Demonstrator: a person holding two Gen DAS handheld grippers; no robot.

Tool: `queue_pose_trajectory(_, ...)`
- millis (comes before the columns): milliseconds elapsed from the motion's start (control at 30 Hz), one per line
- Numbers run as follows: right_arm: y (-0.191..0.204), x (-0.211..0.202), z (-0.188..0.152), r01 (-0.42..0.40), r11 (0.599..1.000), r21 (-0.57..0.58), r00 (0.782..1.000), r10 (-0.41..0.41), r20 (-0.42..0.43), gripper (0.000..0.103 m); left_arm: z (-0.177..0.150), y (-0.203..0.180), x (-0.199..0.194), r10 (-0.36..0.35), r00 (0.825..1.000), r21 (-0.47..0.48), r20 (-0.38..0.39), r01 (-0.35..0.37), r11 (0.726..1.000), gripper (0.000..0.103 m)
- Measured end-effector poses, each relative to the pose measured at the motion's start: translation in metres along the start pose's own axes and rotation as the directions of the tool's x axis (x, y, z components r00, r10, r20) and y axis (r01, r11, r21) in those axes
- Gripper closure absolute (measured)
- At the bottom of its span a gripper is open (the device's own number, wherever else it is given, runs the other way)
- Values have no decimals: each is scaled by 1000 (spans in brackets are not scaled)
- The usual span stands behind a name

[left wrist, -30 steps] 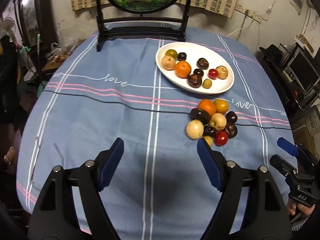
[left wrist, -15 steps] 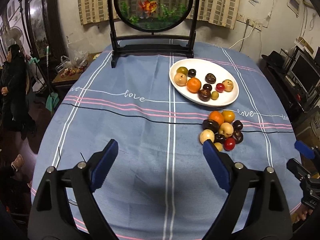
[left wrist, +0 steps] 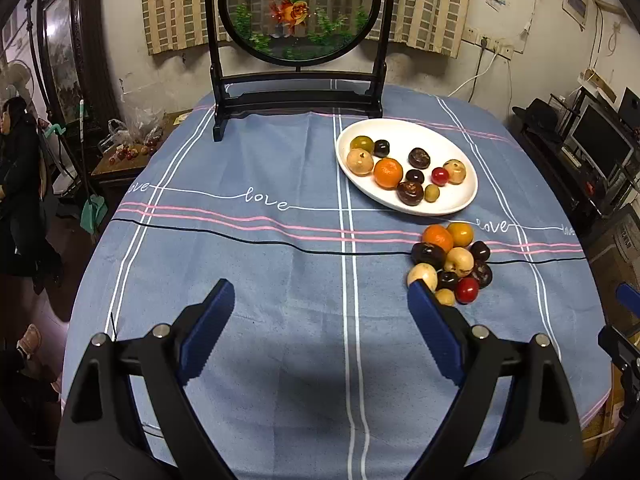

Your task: Organize fruits

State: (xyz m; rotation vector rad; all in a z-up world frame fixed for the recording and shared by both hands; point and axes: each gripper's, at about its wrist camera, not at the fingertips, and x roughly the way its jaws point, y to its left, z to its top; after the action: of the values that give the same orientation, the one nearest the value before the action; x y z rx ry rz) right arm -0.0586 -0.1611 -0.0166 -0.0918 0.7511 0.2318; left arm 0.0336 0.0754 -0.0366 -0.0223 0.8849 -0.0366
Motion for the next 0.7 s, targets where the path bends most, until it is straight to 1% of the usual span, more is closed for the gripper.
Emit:
queue_pose_trajectory(200,-1,14,6,5,1000,-31,1000,-6,-21,34,5,-3,14,-10,1000,-2,-15,10,1000,13)
queue_pose_trajectory(333,-8,30,15,-22,999,-45,999,21,-31,34,10,-7,23,15,1000,0,-18,-15,1000,13)
queue_pose_trajectory(433,-13,42,19,-58,997,-43,997,55,-49,34,10,-5,31,36,998,-10,-42,-36,999,13)
queue_pose_trajectory(533,-14,59,16,-80,996,-49,992,75,-98,34,7,-4,41,46,996,-26,-80,-48,998,13)
queue_pose_trajectory(600,-16,63,15,-92,995,-43,991,87,-106,34,5,-5,47,55,993,-24,-102,-57,998,13)
queue_pose_trajectory(700,-20,68,17,-102,994,-33,989,97,-110,34,6,-7,52,62,992,-18,-111,-64,998,13)
